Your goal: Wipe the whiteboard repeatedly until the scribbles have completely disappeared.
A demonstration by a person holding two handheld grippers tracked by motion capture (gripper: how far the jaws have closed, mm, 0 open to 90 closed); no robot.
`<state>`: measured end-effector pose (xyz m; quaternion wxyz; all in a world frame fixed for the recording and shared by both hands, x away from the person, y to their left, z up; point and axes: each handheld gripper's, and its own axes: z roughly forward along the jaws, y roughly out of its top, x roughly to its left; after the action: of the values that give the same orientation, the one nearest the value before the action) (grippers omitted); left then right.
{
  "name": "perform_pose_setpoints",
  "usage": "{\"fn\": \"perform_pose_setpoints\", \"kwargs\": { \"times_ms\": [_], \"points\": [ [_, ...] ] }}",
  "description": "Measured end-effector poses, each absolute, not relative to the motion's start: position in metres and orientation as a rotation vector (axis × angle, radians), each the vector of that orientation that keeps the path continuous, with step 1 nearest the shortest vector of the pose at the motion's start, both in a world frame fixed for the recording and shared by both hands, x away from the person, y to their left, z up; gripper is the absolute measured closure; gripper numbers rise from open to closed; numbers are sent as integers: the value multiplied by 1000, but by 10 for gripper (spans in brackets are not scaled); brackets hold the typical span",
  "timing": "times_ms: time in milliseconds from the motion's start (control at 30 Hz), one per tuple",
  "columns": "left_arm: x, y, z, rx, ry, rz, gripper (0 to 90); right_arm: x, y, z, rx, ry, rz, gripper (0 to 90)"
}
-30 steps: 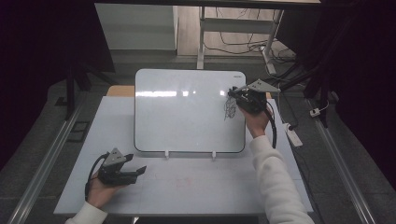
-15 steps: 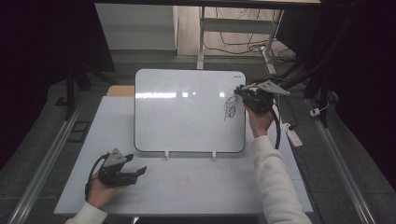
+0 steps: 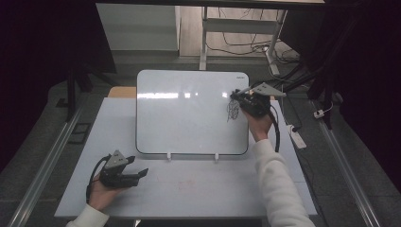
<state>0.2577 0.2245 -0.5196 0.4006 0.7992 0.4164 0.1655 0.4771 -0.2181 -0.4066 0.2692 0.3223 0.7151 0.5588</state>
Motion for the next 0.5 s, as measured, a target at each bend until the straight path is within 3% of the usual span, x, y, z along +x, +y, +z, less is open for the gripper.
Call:
{"fn": "perform_pose_setpoints", "kwargs": {
  "times_ms": [100,233,400,500],
  "points": [
    [257,224,-519,2018,1047,420,271,480,-224,-407,941,1877,1553,776],
    [259,225,-520,2020,1061,416,271,471,-201,-412,762,2018,1455,776],
    [258,225,-520,2014,1056,419,271,481,-225,-406,955,1835,1548,776],
    [260,226,-521,2017,1063,412,271,472,-210,-413,820,1988,1507,776]
  ]
}}
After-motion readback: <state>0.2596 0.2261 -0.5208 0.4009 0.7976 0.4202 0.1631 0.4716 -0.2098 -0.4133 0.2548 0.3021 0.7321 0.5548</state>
